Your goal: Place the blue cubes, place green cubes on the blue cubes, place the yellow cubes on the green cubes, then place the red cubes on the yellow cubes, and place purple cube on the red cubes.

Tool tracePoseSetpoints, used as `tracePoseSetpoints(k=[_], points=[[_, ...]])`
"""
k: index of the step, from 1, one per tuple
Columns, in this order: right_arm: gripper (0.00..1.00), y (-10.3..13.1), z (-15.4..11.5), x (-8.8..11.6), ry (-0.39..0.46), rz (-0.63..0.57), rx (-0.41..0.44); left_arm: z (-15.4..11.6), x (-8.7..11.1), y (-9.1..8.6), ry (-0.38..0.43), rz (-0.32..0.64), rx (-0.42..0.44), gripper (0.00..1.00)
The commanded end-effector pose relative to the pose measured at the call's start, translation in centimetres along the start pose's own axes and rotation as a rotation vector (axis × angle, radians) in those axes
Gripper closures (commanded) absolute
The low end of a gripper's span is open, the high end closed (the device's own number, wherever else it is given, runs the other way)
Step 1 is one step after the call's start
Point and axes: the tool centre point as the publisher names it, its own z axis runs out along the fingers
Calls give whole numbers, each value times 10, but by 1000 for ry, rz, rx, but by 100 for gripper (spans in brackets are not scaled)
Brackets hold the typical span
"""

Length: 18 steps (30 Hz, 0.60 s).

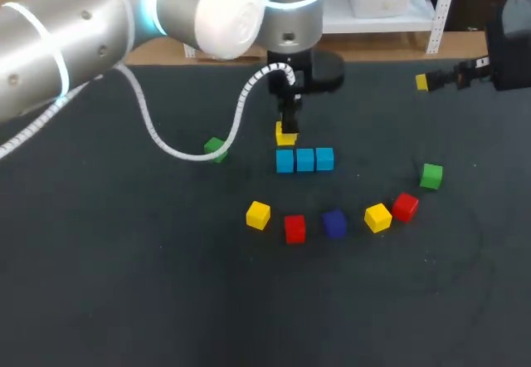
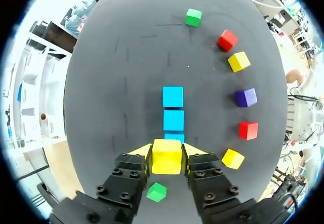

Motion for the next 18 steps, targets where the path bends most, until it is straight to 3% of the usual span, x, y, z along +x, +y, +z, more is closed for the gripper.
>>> tracePoseSetpoints(k=[1,5,10,13,18], points=[[0,2,-1,0,0,0,7,4,-9,9,27,0,20,100],[0,2,-1,0,0,0,7,5,-1,8,49,-23,6,100],[0,2,-1,0,0,0,7,7,36,9,104,-92,-16,100],[0,2,-1,0,0,0,7,13,55,6,118,-128,14,100],[0,2,-1,0,0,0,7,28,71,1,132,-171,44,100]])
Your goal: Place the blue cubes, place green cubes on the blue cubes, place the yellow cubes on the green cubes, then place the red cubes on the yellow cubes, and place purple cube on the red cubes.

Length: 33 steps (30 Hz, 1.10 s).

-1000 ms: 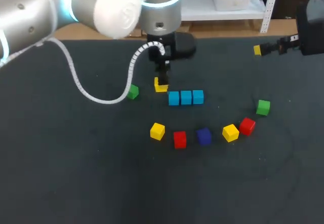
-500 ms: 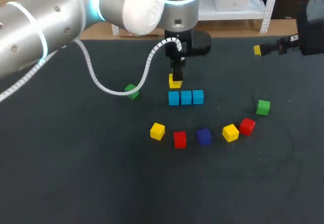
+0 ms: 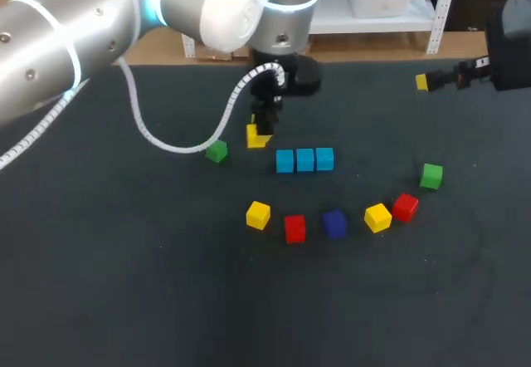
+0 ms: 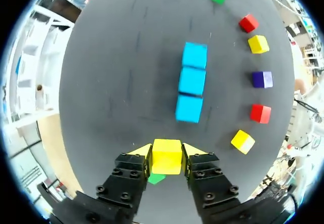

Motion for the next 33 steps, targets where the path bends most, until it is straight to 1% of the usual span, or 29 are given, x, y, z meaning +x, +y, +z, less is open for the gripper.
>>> tracePoseSetpoints(k=[1,2,7,10,13,15,18,25,29,33], points=[[0,2,-1,0,0,0,7,15,13,-2,-23,-21,10,100],[0,2,-1,0,0,0,7,17,14,-2,-35,-33,24,100],[0,2,-1,0,0,0,7,31,21,2,-53,-93,19,100],[0,2,-1,0,0,0,7,36,21,-1,-40,-95,22,100],[0,2,-1,0,0,0,7,38,21,-7,-42,-104,51,100],[0,2,-1,0,0,0,7,36,21,-17,-56,-73,71,100],[0,2,-1,0,0,0,7,36,24,-26,-61,-67,88,100],[0,2,-1,0,0,0,7,44,34,-36,-39,-76,96,100],[0,2,-1,0,0,0,7,48,36,-46,-39,-79,102,100],[0,2,-1,0,0,0,7,50,37,-51,-46,-92,106,100]])
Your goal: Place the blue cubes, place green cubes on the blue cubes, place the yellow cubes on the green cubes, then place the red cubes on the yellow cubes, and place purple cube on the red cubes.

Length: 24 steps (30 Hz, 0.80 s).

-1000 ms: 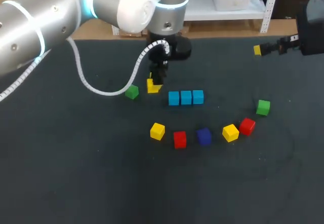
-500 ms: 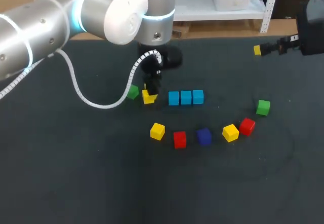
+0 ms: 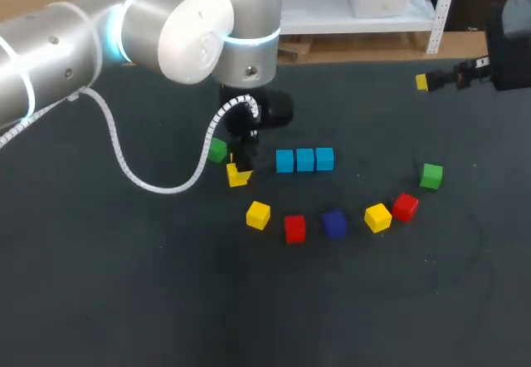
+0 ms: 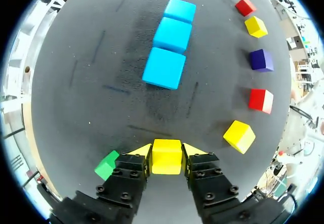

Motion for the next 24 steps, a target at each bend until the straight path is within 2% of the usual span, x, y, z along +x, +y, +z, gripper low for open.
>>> tracePoseSetpoints(k=[1,3,4,5,6,7,8,12,14,17,20,24], points=[[0,2,-1,0,0,0,7,4,8,-9,-20,0,-10,100],[0,2,-1,0,0,0,7,2,9,-12,-30,8,-7,100],[0,2,-1,0,0,0,7,1,9,-14,-30,9,-8,96],[0,2,-1,0,0,0,7,0,10,-15,-32,9,-7,86],[0,2,-1,0,0,0,7,-1,11,-16,-35,12,-3,71],[0,2,-1,0,0,0,7,-2,12,-18,-34,15,-2,33],[0,2,-1,0,0,0,7,-4,13,-19,-35,9,-1,0],[0,2,-1,0,0,0,7,-20,20,-16,-63,-33,-12,0],[0,2,-1,0,0,0,7,-34,26,-3,-98,-124,-20,0],[0,2,-1,0,0,0,7,-45,35,22,-126,-300,-82,0],[0,2,-1,0,0,0,7,-39,39,39,-130,-417,-78,0],[0,2,-1,0,0,0,7,-31,34,48,-177,-465,-51,0]])
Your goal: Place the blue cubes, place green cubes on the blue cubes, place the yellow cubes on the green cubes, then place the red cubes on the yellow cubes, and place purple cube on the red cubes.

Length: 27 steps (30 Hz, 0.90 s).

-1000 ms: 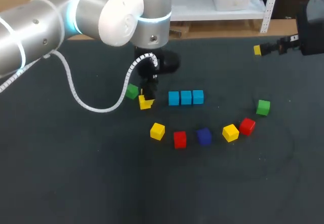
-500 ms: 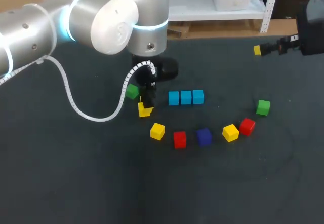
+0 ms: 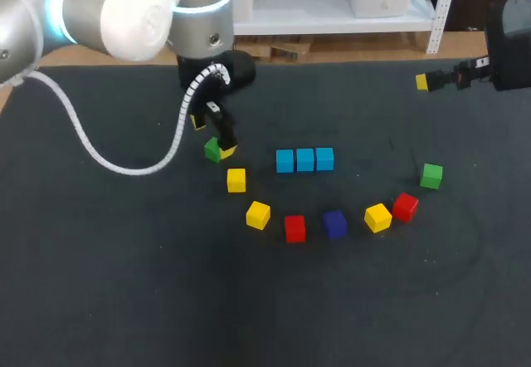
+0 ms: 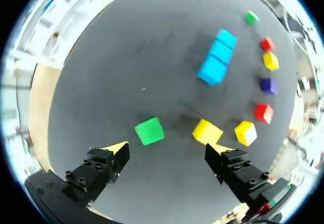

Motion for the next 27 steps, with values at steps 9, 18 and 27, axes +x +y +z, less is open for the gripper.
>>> tracePoseSetpoints(k=[9,18,27], points=[[0,2,-1,0,0,0,7,31,-29,29,-54,-137,2,0],[0,2,-1,0,0,0,7,36,-29,41,-33,-195,-26,0],[0,2,-1,0,0,0,7,51,-19,45,6,-253,-17,51]])
